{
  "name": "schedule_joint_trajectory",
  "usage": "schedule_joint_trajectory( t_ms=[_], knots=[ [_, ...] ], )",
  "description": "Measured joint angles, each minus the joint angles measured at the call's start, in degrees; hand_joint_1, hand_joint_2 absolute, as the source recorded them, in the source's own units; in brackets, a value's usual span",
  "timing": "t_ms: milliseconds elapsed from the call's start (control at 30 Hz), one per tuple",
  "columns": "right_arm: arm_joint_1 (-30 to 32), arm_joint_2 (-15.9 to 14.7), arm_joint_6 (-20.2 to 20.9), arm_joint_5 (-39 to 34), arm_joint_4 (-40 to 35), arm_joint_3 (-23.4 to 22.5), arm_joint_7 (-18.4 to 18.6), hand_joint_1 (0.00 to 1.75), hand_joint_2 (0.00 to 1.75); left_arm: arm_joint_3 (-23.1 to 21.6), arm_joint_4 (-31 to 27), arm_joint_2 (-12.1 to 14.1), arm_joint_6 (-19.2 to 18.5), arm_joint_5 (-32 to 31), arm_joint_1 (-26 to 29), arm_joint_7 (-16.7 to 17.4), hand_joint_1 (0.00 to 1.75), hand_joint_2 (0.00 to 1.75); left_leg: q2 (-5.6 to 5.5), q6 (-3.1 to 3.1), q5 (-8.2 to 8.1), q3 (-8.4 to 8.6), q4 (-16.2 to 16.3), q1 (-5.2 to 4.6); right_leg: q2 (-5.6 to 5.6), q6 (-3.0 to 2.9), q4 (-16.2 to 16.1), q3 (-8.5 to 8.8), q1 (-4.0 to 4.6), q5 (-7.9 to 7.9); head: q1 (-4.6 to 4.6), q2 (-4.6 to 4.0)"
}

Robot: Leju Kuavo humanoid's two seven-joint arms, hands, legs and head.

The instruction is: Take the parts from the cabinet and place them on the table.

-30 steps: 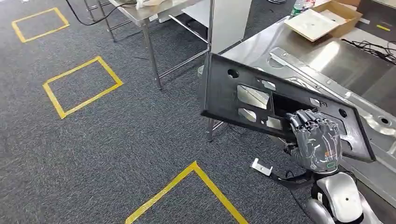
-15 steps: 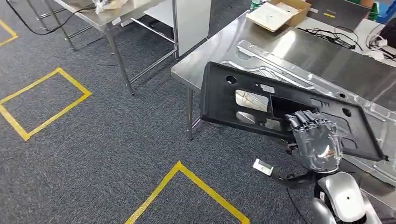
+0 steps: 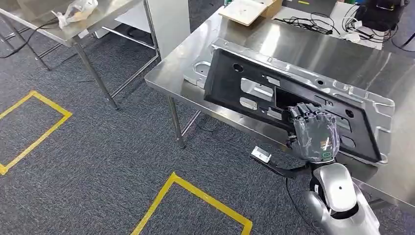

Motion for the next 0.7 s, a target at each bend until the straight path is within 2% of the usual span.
schedule_joint_trajectory(
  t_ms=[33,100,133,167,200,233,267,367,467,700],
  knots=[
    [1.3,-0.8,-0.5,-1.0,-0.1,-1.0,0.2,1.75,1.75,0.0,0.0,0.0,-0.2,-0.6,0.0,0.2,0.00,1.75,-0.01,0.20,2.27,0.99,-2.8,-0.01,0.28,0.12,0.2,0.11,0.01,-0.25,0.00,0.00],
    [4.9,-3.1,-1.4,-2.7,-1.0,-3.7,-1.1,1.75,1.75,-0.1,0.0,0.1,0.2,-1.2,0.0,0.5,0.00,1.75,-0.37,0.72,7.60,5.10,-12.1,0.00,0.47,0.56,0.6,0.50,0.02,-0.82,0.02,0.00],
    [6.1,-3.9,-1.7,-3.0,-1.3,-5.1,-1.8,1.75,1.75,-0.1,0.0,0.1,0.2,-1.4,0.1,0.5,0.00,1.75,-1.18,1.00,7.64,6.21,-14.7,-0.01,0.51,0.82,0.9,0.36,0.03,-1.08,0.04,0.00],
    [6.8,-4.5,-1.7,-3.3,-1.6,-6.3,-2.3,1.75,1.75,-0.1,0.0,0.1,0.1,-1.4,0.1,0.5,0.00,1.75,-1.35,1.02,7.43,6.54,-15.6,-0.21,0.84,1.14,1.5,-0.07,0.32,-1.22,0.04,0.00],
    [7.5,-5.2,-1.6,-3.5,-2.0,-7.5,-3.2,1.75,1.75,-0.1,0.0,0.2,-0.6,-1.5,0.1,0.5,0.00,1.75,-1.14,1.10,7.50,6.39,-15.4,-0.32,1.02,1.44,1.3,-0.24,0.17,-1.03,0.02,0.00],
    [8.0,-5.8,-1.3,-3.5,-2.3,-8.3,-4.0,1.75,1.75,-0.1,0.0,0.2,-1.4,-1.5,0.1,0.4,0.00,1.75,-1.06,1.10,7.58,6.47,-15.7,-0.29,1.09,1.37,1.5,-0.25,0.23,-1.25,0.02,0.00],
    [8.1,-6.2,-0.6,-3.6,-2.5,-8.9,-4.5,1.75,1.75,-0.2,0.0,0.2,-2.0,-1.5,0.0,0.3,0.00,1.75,-0.96,1.11,7.59,6.51,-15.7,-0.41,1.17,1.05,1.3,-0.22,0.06,-1.11,0.02,0.00],
    [8.0,-6.6,2.6,-4.5,-2.5,-9.6,-4.6,1.75,1.75,-0.2,0.0,0.2,-2.6,-1.4,-0.2,0.0,0.00,1.75,-0.85,1.28,7.61,6.53,-15.7,-0.53,1.18,1.21,0.9,0.03,0.04,-0.99,0.04,0.00],
    [7.3,-6.9,5.7,-5.5,-2.5,-9.5,-4.4,1.75,1.75,-0.2,0.0,0.3,-2.7,-1.6,-0.2,-0.4,0.00,1.75,-0.93,1.82,7.65,6.37,-15.5,-0.78,1.13,1.95,0.5,0.13,-0.15,-0.67,0.04,0.00],
    [6.9,-7.1,5.9,-4.4,-2.5,-9.5,-4.0,1.75,1.75,-0.5,0.0,0.5,-2.4,-2.1,-0.3,-0.8,0.00,1.75,-0.91,2.80,7.67,6.23,-15.3,-1.53,1.19,3.25,0.2,0.11,-0.73,-0.43,0.04,0.00]
  ],
)
